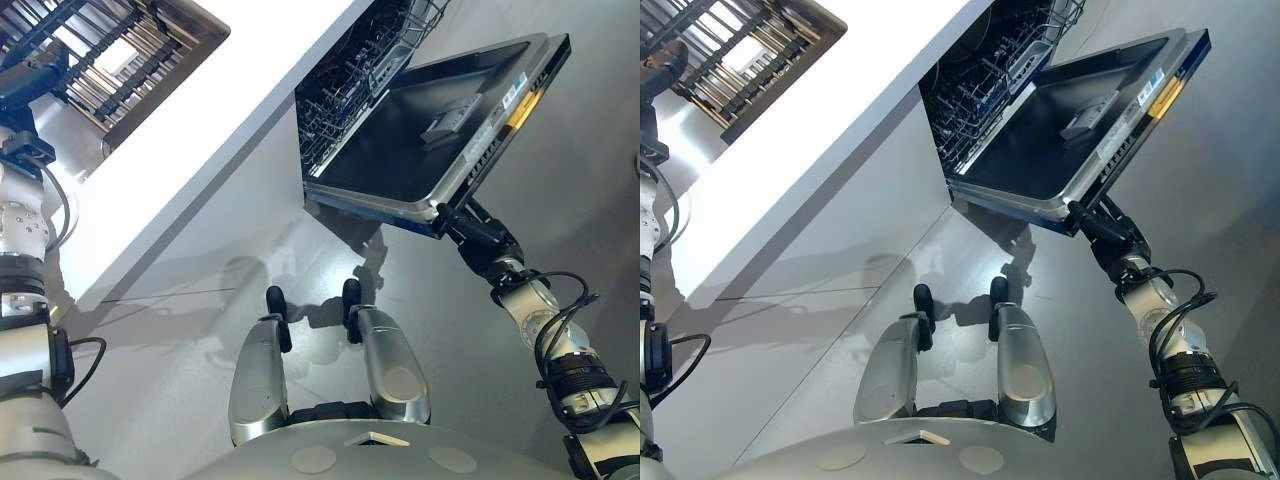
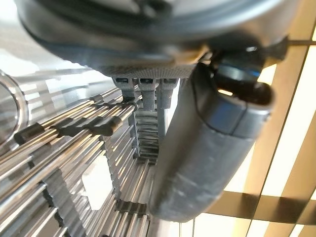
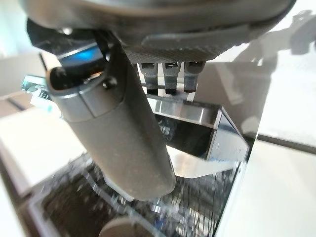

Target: Pick up plates and place into dishwasher.

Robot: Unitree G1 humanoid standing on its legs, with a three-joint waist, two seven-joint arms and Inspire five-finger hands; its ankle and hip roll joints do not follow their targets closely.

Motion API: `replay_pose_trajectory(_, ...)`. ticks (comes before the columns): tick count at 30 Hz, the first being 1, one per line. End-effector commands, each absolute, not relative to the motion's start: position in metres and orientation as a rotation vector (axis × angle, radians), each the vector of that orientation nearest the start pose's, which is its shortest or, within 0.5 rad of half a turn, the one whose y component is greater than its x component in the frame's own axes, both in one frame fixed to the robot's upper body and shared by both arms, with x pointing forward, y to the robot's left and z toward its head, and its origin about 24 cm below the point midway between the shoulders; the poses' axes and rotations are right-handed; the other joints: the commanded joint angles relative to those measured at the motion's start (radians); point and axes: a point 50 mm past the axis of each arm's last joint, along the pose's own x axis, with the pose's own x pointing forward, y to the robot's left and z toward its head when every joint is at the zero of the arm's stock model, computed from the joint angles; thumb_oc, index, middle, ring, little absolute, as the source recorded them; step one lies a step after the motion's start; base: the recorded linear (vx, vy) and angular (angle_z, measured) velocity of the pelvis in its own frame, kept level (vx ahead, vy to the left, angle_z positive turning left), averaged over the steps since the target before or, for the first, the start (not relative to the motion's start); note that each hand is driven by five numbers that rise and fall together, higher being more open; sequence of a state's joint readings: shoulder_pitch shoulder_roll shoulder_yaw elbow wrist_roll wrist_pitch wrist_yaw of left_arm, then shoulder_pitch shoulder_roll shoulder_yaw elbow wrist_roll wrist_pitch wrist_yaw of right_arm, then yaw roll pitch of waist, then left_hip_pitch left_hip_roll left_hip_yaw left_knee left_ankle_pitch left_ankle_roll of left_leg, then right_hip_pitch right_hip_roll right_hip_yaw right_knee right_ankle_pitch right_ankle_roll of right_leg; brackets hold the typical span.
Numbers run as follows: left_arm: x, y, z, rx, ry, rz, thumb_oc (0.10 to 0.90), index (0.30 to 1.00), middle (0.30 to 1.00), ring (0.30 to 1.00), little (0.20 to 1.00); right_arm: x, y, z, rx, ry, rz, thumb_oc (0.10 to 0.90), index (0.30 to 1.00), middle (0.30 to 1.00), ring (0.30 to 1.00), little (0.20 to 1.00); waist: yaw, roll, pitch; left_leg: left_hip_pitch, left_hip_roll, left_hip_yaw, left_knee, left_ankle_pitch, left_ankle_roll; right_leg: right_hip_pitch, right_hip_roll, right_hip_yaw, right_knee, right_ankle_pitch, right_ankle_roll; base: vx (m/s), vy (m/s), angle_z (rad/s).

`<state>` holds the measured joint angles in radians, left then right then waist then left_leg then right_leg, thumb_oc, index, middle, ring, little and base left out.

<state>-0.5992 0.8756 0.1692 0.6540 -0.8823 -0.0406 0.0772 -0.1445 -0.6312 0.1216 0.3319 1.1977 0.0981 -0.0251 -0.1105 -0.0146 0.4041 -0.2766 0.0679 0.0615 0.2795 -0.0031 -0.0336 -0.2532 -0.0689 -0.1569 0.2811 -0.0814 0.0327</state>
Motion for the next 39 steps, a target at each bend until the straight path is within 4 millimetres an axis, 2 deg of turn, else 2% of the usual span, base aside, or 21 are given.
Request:
replay_pose_trajectory(1, 0.309, 0.365, 0.213, -0.15, -0.404, 0.357, 0.8, 0.9, 0.9, 0.9, 0.9, 0.337, -0.196, 0.213, 0.667, -0.445, 0.426, 0.8, 0.9, 0.9, 0.9, 0.9, 0.053, -0.002, -0.192, 0.117, -0.092, 0.1, -0.115, -0.053, 0.03, 0.056, 0.024, 0.026, -0.064, 0.019, 0.032, 0.03, 0.036, 0.01)
replay_pose_trajectory(5, 0.306, 0.367, 0.204, -0.153, -0.388, 0.362, 0.8, 0.9, 0.9, 0.9, 0.9, 0.337, -0.205, 0.2, 0.687, -0.415, 0.384, 0.8, 0.9, 0.9, 0.9, 0.9, 0.05, -0.009, -0.213, 0.161, -0.096, 0.117, -0.162, -0.046, 0.033, 0.096, 0.029, 0.024, -0.12, 0.042, 0.046, -0.01, 0.024, 0.08)
replay_pose_trajectory(10, 0.3, 0.375, 0.198, -0.117, -0.36, 0.371, 0.8, 0.9, 0.9, 0.9, 0.9, 0.339, -0.219, 0.181, 0.609, -0.334, 0.303, 0.8, 0.9, 0.9, 0.9, 0.9, 0.047, -0.02, -0.245, 0.201, -0.098, 0.124, -0.202, -0.035, 0.029, 0.129, 0.031, 0.024, -0.171, 0.068, 0.058, -0.01, -0.024, 0.01)
replay_pose_trajectory(12, 0.294, 0.38, 0.199, -0.125, -0.368, 0.395, 0.8, 0.9, 0.9, 0.9, 0.9, 0.337, -0.228, 0.172, 0.615, -0.311, 0.282, 0.8, 0.9, 0.9, 0.9, 0.9, 0.048, -0.025, -0.261, 0.211, -0.092, 0.132, -0.203, -0.036, 0.032, 0.139, 0.035, 0.028, -0.172, 0.067, 0.057, -0.07, -0.08, 0.05)
replay_pose_trajectory(17, 0.287, 0.387, 0.19, -0.139, -0.356, 0.42, 0.8, 0.9, 0.9, 0.9, 0.9, 0.333, -0.24, 0.151, 0.611, -0.238, 0.229, 0.8, 0.9, 0.9, 0.9, 0.9, 0.051, -0.017, -0.296, 0.243, -0.079, 0.123, -0.242, -0.025, 0.025, 0.177, 0.05, 0.019, -0.18, 0.049, 0.053, -0.04, -0.048, -0.02)
replay_pose_trajectory(22, 0.285, 0.383, 0.181, -0.155, -0.354, 0.396, 0.8, 0.9, 0.9, 0.9, 0.9, 0.326, -0.254, 0.127, 0.605, -0.16, 0.172, 0.8, 0.9, 0.9, 0.9, 0.9, 0.052, -0.009, -0.32, 0.277, -0.071, 0.103, -0.294, -0.01, 0.018, 0.214, 0.061, 0.011, -0.203, 0.041, 0.049, -0.07, -0.015, 0.03)
replay_pose_trajectory(29, 0.292, 0.365, 0.168, -0.158, -0.364, 0.342, 0.8, 0.9, 0.9, 0.9, 0.9, 0.319, -0.274, 0.102, 0.587, -0.138, 0.01, 0.8, 0.9, 0.9, 0.9, 0.9, 0.049, -0.002, -0.342, 0.312, -0.063, 0.09, -0.337, 0.008, 0.004, 0.251, 0.063, -0.003, -0.266, 0.071, 0.056, -0.08, 0.015, 0.09)
replay_pose_trajectory(33, 0.29, 0.357, 0.166, -0.001, -0.363, 0.341, 0.8, 0.9, 0.9, 0.9, 0.9, 0.308, -0.285, 0.096, 0.386, -0.167, -0.153, 0.8, 0.9, 0.9, 0.9, 0.9, 0.041, 0.002, -0.344, 0.324, -0.06, 0.092, -0.357, 0.019, 0.0, 0.26, 0.067, -0.004, -0.275, 0.079, 0.057, -0.07, 0.043, 0.03)
replay_pose_trajectory(35, 0.285, 0.353, 0.164, 0.123, -0.358, 0.338, 0.8, 0.9, 0.9, 0.9, 0.9, 0.297, -0.29, 0.096, 0.281, -0.218, -0.212, 0.8, 0.9, 0.9, 0.9, 0.9, 0.031, 0.005, -0.345, 0.324, -0.058, 0.098, -0.36, 0.022, -0.002, 0.261, 0.069, -0.004, -0.277, 0.08, 0.058, -0.07, 0.079, 0.0)
replay_pose_trajectory(39, 0.268, 0.349, 0.149, 0.251, -0.34, 0.351, 0.8, 0.9, 0.9, 0.9, 0.9, 0.266, -0.297, 0.064, 0.299, -0.181, -0.356, 0.8, 0.9, 0.9, 0.9, 0.9, 0.014, 0.012, -0.342, 0.334, -0.06, 0.111, -0.361, 0.019, 0.002, 0.266, 0.07, 0.006, -0.28, 0.08, 0.062, -0.04, 0.089, -0.01)
